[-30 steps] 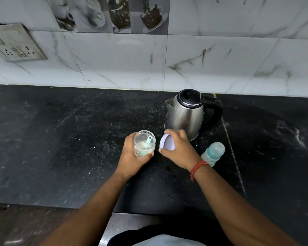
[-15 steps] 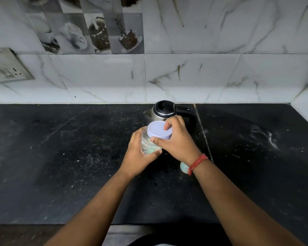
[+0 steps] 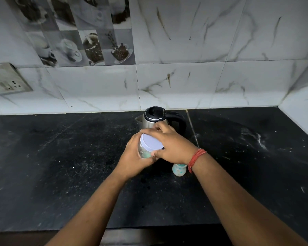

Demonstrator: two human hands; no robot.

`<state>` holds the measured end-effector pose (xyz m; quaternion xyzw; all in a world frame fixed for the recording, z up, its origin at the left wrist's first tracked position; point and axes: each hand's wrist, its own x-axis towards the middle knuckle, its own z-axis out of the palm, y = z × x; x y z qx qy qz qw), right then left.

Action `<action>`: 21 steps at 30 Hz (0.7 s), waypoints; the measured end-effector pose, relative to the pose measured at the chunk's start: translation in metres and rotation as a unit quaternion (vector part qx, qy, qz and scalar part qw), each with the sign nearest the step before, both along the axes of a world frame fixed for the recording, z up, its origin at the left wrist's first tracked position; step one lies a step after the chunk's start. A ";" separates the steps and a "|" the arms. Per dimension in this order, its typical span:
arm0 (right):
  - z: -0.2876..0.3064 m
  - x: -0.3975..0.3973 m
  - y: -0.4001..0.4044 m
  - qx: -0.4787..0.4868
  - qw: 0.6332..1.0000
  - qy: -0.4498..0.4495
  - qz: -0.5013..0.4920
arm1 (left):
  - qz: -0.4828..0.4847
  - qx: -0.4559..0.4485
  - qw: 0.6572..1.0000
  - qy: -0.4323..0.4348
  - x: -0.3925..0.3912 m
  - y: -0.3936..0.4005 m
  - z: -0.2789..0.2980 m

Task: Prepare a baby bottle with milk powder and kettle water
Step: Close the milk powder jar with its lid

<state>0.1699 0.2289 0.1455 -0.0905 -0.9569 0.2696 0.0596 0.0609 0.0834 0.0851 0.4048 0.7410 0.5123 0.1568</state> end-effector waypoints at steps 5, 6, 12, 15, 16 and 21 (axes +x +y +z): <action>0.006 -0.004 -0.005 0.034 0.998 -0.033 -0.036 | -0.005 0.003 1.000 -0.006 0.003 -0.004 0.002; 0.006 -0.005 -0.007 0.037 0.997 -0.039 -0.052 | -0.005 0.006 1.000 -0.008 0.004 -0.005 0.002; 0.021 0.008 -0.016 0.137 0.982 -0.098 -0.089 | 0.012 0.020 1.000 -0.017 0.005 -0.009 0.000; 0.031 0.015 -0.017 0.179 0.974 -0.106 -0.091 | 0.020 0.013 0.999 -0.023 0.000 -0.012 -0.005; 0.032 0.016 -0.015 0.187 0.973 -0.100 -0.091 | 0.020 0.010 1.000 -0.021 -0.001 -0.013 -0.006; 0.031 0.015 -0.010 0.093 0.995 -0.028 -0.006 | 0.002 0.008 1.000 -0.010 0.003 -0.014 -0.002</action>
